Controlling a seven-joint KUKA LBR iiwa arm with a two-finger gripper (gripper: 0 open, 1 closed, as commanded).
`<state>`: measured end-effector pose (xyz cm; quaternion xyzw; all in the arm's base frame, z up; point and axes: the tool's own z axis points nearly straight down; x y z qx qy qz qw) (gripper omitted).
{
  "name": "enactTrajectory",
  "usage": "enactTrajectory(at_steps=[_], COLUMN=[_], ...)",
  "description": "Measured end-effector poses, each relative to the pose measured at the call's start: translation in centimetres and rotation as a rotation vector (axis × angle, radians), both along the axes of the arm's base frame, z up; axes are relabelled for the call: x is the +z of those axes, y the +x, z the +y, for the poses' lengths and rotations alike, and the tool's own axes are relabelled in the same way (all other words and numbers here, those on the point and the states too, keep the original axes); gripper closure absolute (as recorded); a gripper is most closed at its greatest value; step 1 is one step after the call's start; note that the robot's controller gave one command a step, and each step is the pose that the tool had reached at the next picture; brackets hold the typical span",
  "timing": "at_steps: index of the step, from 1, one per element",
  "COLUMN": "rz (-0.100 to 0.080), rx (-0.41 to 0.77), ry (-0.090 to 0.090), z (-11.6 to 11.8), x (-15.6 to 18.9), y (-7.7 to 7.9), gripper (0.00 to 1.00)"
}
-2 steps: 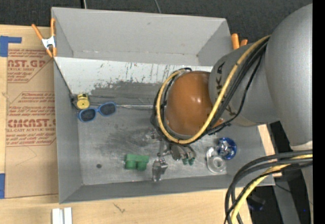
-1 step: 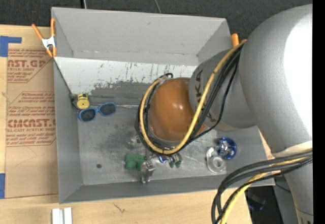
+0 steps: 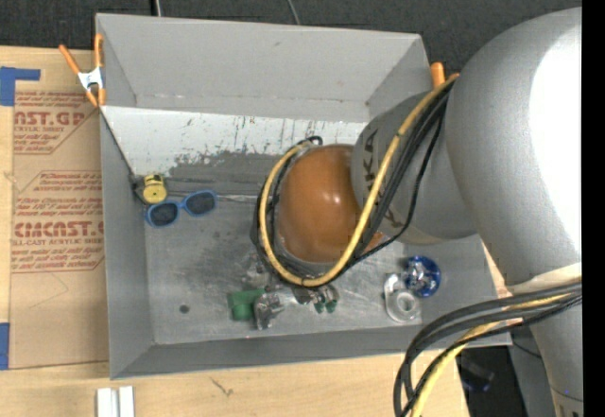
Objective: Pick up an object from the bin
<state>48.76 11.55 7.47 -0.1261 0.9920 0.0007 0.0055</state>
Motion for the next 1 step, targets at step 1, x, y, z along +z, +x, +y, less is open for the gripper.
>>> enactTrajectory(at_steps=[1], rz=[0.002], rx=[0.015], ry=[0.0], z=[1.67], x=[13.99], y=[0.22], gripper=[1.0])
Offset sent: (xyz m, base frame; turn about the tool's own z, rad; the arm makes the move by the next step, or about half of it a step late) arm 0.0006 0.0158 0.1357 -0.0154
